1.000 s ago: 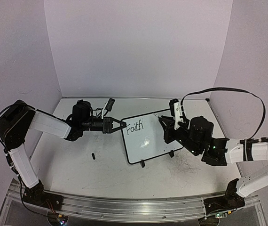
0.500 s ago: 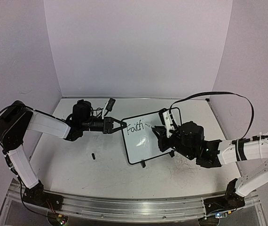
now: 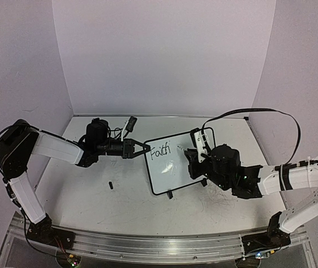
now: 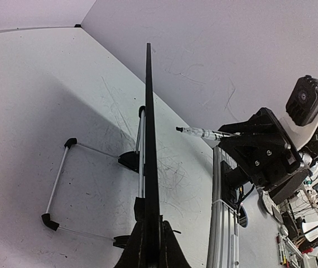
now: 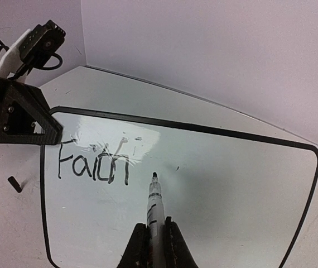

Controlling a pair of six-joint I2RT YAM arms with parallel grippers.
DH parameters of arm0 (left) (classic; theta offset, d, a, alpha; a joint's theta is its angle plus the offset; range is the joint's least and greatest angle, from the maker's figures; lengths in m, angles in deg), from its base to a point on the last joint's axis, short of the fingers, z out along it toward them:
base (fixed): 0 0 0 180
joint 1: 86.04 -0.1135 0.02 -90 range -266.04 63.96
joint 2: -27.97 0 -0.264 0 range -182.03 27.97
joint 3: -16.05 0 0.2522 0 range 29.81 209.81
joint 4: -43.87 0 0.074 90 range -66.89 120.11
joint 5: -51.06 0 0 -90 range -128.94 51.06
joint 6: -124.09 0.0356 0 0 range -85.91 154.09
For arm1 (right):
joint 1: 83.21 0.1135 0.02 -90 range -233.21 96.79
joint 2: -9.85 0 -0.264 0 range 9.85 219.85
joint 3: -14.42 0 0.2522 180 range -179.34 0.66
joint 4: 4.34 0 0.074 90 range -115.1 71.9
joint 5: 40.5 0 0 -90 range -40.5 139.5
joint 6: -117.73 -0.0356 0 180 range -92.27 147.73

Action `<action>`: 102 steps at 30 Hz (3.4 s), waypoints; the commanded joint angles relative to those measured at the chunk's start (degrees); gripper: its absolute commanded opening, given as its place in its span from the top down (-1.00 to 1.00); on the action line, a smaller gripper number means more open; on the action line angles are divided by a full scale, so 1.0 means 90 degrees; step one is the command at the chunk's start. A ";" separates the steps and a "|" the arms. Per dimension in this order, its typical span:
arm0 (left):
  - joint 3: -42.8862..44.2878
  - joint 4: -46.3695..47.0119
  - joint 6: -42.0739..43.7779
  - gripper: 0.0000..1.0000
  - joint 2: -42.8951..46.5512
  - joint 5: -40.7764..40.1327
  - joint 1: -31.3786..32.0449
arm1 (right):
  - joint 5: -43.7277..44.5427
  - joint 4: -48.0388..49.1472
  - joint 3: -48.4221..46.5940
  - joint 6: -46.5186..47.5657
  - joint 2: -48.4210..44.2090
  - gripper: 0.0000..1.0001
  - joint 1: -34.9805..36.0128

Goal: Write a sentence on the whiteboard

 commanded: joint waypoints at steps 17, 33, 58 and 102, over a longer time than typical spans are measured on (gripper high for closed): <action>0.0117 -0.0192 -0.0061 1.00 0.0091 0.0365 0.0118 | 0.0414 0.0392 -0.0641 0.0056 0.0581 1.00 0.0016; 0.0137 -0.0187 -0.0072 1.00 0.0061 0.0411 0.0128 | 0.0488 0.0532 -0.0835 0.0142 0.0833 1.00 -0.0038; 0.0151 -0.0187 -0.0065 1.00 0.0009 0.0453 0.0151 | 0.0238 0.0314 -0.0524 -0.0195 0.0545 1.00 -0.0085; 0.0157 -0.0189 -0.0042 1.00 0.0053 0.0474 0.0161 | 0.0249 -0.0300 -0.0566 -0.0652 0.0837 1.00 -0.0087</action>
